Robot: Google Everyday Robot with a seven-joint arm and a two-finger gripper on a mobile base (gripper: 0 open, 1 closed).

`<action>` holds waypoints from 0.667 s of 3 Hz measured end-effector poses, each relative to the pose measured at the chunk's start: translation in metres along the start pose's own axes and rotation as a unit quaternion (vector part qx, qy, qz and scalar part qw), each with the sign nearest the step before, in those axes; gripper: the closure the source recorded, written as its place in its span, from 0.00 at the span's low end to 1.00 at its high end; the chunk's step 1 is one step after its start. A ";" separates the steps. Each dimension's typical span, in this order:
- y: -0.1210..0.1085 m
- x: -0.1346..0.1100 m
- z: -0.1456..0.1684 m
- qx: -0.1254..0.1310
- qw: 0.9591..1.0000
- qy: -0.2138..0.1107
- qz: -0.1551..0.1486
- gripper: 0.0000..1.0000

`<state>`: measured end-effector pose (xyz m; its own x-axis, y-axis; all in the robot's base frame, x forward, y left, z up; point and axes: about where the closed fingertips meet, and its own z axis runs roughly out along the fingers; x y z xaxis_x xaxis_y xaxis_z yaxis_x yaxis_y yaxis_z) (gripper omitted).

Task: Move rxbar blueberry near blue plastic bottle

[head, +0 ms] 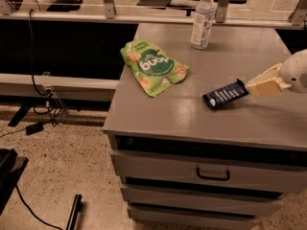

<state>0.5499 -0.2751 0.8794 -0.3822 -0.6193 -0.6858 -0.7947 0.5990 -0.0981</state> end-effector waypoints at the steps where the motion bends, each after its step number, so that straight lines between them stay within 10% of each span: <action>1: -0.006 -0.009 -0.007 0.005 1.000 -0.012 -0.001 1.00; 2: -0.015 -0.010 -0.008 0.009 1.000 -0.023 0.008 1.00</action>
Offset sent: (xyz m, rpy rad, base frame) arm 0.0201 -0.0189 0.0202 0.0641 -0.0464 -0.0508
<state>0.5620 -0.2823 0.8938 -0.3729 -0.5853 -0.7199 -0.7793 0.6188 -0.0994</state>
